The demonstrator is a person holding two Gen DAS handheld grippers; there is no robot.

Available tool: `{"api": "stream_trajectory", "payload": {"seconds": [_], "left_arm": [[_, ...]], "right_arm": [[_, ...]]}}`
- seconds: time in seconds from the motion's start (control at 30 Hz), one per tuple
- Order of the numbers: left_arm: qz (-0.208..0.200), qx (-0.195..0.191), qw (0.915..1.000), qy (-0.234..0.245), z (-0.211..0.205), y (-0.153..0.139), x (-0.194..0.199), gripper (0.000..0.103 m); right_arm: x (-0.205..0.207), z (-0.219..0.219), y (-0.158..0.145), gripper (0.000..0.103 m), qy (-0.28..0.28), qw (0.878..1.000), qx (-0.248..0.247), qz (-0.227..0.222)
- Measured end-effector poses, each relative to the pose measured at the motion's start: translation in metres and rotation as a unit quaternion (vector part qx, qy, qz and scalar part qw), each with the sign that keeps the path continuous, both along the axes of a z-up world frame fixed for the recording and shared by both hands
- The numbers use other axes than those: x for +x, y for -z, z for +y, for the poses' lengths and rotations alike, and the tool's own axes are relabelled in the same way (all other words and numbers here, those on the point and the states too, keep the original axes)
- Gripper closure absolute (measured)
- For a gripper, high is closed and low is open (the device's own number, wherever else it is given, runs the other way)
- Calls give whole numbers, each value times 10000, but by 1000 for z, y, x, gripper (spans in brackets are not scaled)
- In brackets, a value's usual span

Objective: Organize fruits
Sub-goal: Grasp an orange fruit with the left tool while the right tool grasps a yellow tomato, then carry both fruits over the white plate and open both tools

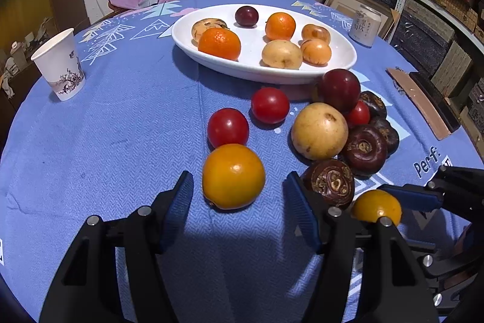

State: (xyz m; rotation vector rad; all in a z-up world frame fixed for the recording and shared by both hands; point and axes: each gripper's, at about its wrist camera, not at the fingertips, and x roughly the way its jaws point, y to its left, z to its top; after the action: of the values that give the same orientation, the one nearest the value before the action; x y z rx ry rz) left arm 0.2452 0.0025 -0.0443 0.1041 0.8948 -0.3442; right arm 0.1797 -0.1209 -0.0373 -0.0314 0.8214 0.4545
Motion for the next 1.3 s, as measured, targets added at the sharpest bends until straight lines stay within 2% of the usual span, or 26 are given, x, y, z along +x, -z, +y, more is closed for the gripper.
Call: {"api": "stream_trajectory", "payload": {"seconds": [0.03,0.1,0.2,0.3,0.6,0.97,1.13,1.3], "left_arm": [[1,-50,10000,-17,2,-1,0,50],[24,-193,9998,-47,6,-1,2,51],[62,-393,9991,-117,11,-2,5,62],[73,-499,9987,-122,14,-2,6,65],[-158,-513,9984,-174,16,-8,-3,66],[-553,-367,9975,-261,18,-20,-22,66],[-864,-298,9953,-316,13,-30,-37,66],[-997,-585,9929,-265,12,-61,-34,66]], "right_arm": [[0,0,0,65,4,10000,6,0],[-1,0,0,65,7,10000,12,0],[-1,-2,0,65,38,10000,18,1],[-1,-2,0,65,43,10000,17,4],[2,-9,-2,65,210,9997,91,-5],[-1,-26,-12,65,570,9976,220,-323],[-5,-34,-17,65,739,9957,314,-463],[0,-59,-37,65,1059,9907,658,-543]]}}
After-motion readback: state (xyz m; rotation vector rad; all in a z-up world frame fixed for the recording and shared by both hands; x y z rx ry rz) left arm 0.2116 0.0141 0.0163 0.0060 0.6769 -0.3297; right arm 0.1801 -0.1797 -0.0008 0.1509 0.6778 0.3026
